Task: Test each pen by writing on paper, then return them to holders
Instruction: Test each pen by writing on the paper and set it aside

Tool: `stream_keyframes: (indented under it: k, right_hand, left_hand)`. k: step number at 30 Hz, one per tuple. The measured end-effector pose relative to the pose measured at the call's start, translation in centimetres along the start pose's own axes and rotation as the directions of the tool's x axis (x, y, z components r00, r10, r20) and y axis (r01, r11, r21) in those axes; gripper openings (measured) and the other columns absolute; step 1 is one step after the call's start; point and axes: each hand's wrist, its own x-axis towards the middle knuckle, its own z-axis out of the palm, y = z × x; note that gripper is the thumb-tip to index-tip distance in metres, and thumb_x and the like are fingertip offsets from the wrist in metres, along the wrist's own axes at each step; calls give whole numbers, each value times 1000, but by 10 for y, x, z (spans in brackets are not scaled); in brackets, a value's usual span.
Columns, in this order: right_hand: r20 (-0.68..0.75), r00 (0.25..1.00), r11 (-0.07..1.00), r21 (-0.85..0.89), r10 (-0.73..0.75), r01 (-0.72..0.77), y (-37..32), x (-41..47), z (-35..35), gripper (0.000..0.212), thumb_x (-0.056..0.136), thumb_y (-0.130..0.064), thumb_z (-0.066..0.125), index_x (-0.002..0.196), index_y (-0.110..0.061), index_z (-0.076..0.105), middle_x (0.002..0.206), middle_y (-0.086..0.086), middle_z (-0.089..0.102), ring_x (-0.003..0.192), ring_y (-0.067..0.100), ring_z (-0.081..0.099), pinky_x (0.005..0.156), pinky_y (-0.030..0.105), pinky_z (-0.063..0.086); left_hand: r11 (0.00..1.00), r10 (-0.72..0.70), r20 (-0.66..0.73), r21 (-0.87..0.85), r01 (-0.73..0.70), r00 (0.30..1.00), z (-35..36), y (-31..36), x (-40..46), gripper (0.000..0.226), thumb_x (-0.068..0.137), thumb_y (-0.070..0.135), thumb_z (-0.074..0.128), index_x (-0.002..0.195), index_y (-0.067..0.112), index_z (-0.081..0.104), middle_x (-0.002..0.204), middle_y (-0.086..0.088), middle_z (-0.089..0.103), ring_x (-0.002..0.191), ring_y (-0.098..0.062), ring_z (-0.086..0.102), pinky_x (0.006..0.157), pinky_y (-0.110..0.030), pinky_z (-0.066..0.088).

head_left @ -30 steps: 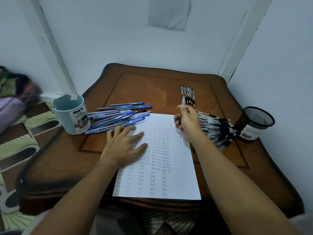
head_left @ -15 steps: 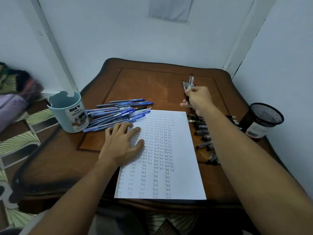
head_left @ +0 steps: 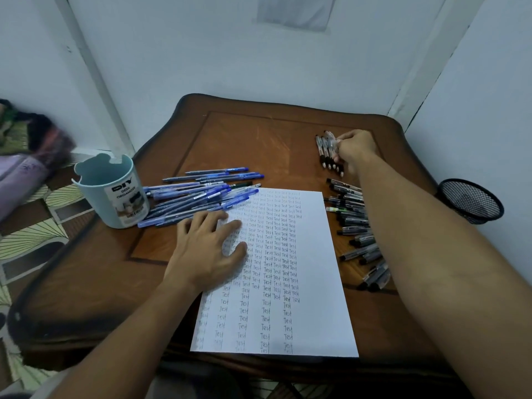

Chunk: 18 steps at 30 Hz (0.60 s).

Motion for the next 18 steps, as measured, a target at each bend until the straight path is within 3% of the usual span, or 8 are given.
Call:
stream_keyframes:
  k: [3,6,9,13,18]
  right_hand:
    - [38,998,988,142,57,-62,0,1,2,13,100,-6,54,97,-2,66,80,11,67,64,19,66,78,36,58]
    - [70,996,987,147,50,-60,3,3,4,22,101,-10,56,119,-2,65,96,11,70,67,15,71,77,32,62]
    - [76,997,1000,-3,-28,28,4,3,5,26,97,-1,57,120,-9,65,112,13,70,74,16,73,82,34,62]
    - [109,990,966,-232,-94,117,4,1,7,27,96,-5,63,122,-10,64,111,16,69,72,21,75,73,33,63]
    - [98,981,868,-458,-168,194,6,-4,10,26,93,-20,71,118,-11,71,124,16,63,105,31,66,89,44,58]
  left_hand:
    - [1000,-4,1,3,4,1000,0,0,0,72,81,69,20,134,36,55,140,10,43,132,-9,25,107,-39,11]
    - [1000,-5,2,10,5,1000,1,0,1,72,81,69,20,134,36,55,140,10,43,133,-10,26,108,-40,11]
    - [1000,-9,1,15,9,1000,2,-1,1,70,82,69,21,134,36,56,140,11,44,133,-10,26,109,-41,12]
    - [1000,-7,-9,7,7,1000,2,-1,0,69,82,68,23,133,36,57,140,10,45,132,-10,27,108,-40,12]
    - [1000,-5,-20,0,5,1000,2,0,1,67,82,67,25,132,36,58,139,10,46,132,-10,28,107,-39,12]
